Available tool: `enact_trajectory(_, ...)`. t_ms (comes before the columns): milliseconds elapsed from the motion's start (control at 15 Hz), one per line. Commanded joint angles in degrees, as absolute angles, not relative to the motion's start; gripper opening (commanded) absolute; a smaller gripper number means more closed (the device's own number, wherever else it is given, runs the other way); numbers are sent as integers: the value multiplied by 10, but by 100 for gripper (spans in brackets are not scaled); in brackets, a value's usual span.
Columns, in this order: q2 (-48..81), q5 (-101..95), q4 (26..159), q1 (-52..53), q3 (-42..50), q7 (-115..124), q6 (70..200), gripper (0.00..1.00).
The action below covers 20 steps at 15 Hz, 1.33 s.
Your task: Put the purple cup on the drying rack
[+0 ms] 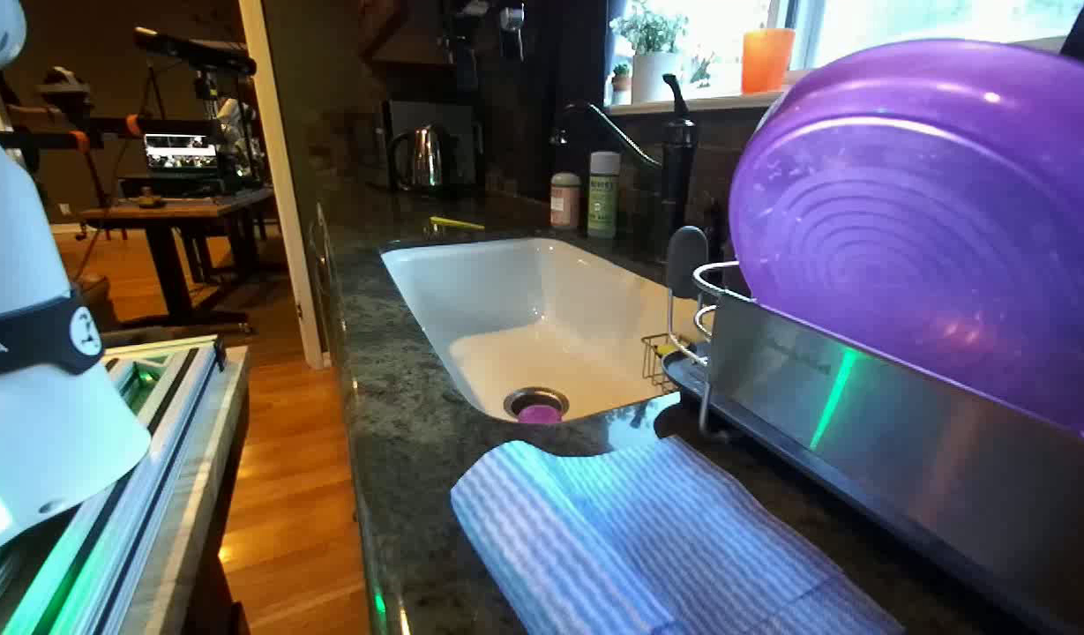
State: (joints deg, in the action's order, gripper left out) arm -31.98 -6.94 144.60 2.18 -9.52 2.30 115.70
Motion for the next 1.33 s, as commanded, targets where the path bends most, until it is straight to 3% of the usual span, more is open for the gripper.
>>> enact_trajectory(0,-319,-75,1445,33,-86,28,1155,100)
enact_trajectory(333,-299,-65,1464,28,-58,12,1231,100)
enact_trajectory(800,-157,-26,1465,25,-19,9,1368,100)
enact_trajectory(1067,-75,-10,1453,33,-36,34,1359,100)
enact_trajectory(1267,-85,-24,1464,29,-34,29,1364,100)
